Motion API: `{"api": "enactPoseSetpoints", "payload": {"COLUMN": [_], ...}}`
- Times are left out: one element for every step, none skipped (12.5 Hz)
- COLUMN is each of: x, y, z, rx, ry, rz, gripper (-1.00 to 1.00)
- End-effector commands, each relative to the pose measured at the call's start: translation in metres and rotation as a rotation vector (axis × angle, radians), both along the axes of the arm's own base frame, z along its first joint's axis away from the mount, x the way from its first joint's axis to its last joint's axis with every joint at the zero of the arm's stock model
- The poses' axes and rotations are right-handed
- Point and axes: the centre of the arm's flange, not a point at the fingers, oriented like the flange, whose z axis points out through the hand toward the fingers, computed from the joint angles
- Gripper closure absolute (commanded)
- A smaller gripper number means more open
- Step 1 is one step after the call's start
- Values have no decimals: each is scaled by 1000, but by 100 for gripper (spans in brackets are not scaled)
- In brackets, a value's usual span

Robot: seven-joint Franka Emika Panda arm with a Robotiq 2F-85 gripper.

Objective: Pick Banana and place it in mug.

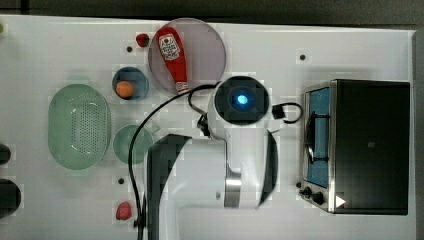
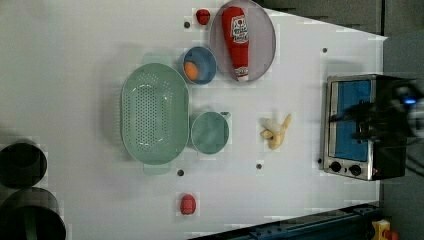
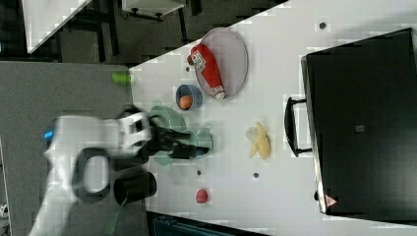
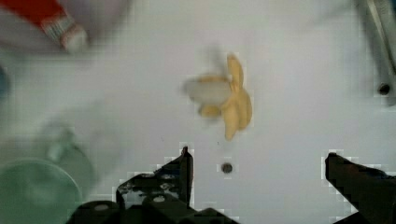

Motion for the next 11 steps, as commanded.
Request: {"api": "enactPoseSetpoints", "payload": {"x": [-9,-10,-11,-11,-11,-13,-15,-17,-18,-19,-21], "y": [-4,-4,-5,-6,-6,-6,-6,-6,-7,-7,-10], "z": [-41,-60,-78,-95,-111,-126,-142,-157,-172,-186,-200], "rx": [73,84,91,94,96,99,104,113,121,124,124], "ry": [11,8,-5,-27,-46,-57,-64,-64,-64,-63,-62], "rz": [272,332,385,430,474,512,561,622,677,704,708], "gripper": [-100,-100,-100,-100,-100,-100,-100,-100,-100,-100,-100]}}
